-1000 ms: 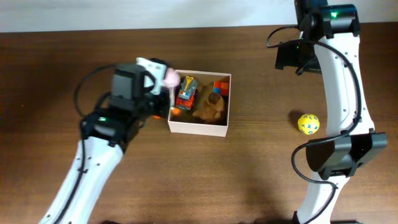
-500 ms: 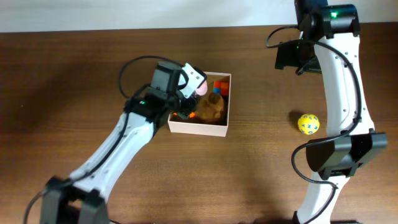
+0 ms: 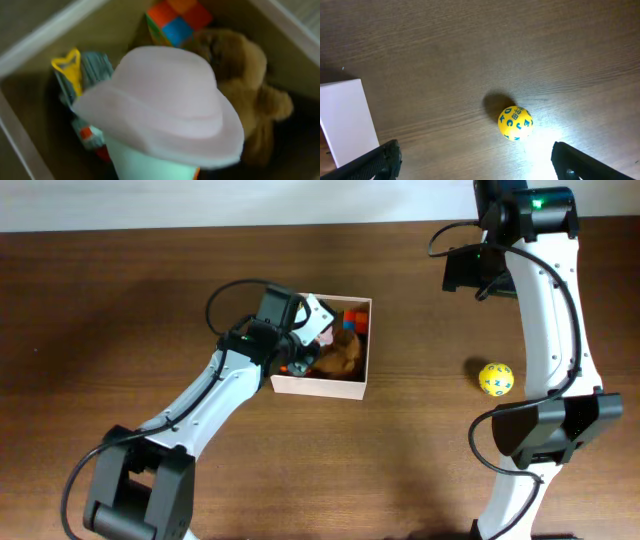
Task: Pack container
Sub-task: 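Carry the duck into the box and release it with left gripper, then withdraw left gripper from the box to the left side, then lower right gripper onto the yellow ball and grasp it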
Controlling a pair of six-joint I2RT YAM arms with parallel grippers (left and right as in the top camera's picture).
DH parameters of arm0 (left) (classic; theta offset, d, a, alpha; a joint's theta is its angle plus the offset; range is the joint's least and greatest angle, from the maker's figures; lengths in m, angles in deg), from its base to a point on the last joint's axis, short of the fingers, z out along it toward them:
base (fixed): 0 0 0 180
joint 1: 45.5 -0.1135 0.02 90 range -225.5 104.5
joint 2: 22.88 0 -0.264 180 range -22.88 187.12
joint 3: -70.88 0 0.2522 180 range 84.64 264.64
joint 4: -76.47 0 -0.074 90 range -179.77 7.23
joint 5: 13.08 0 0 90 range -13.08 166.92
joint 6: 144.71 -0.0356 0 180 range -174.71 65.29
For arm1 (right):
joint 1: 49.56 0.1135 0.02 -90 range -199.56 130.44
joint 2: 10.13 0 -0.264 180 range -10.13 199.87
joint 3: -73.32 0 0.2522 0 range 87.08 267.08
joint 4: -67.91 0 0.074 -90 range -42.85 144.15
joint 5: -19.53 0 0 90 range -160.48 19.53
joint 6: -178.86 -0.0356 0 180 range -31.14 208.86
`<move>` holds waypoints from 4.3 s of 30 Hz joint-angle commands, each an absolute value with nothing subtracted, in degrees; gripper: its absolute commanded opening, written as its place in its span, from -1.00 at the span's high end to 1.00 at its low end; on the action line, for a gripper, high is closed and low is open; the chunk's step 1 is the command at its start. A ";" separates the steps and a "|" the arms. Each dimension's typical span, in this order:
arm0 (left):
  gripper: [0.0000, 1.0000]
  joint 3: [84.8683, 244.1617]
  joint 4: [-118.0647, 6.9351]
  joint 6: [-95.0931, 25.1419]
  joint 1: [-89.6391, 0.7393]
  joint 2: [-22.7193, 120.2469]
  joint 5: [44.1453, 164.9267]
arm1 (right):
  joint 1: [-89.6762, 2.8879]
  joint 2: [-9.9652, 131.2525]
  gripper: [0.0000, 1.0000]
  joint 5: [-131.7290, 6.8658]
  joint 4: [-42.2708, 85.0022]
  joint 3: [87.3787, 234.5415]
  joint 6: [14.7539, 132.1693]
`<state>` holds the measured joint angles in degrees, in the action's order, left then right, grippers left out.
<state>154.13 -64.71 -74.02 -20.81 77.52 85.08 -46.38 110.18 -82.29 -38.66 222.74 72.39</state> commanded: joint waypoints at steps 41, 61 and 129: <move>-0.99 160.32 -51.34 -41.89 -37.29 60.27 56.12 | -46.60 108.52 -0.98 -83.18 -38.60 223.59 71.87; -0.98 160.32 -50.05 -41.89 -37.58 60.27 56.12 | -47.03 102.31 -0.98 -82.94 -43.21 221.36 73.83; -0.99 160.32 -50.05 -41.89 -37.40 60.27 56.12 | -64.96 100.96 0.36 -72.58 2.56 162.61 71.91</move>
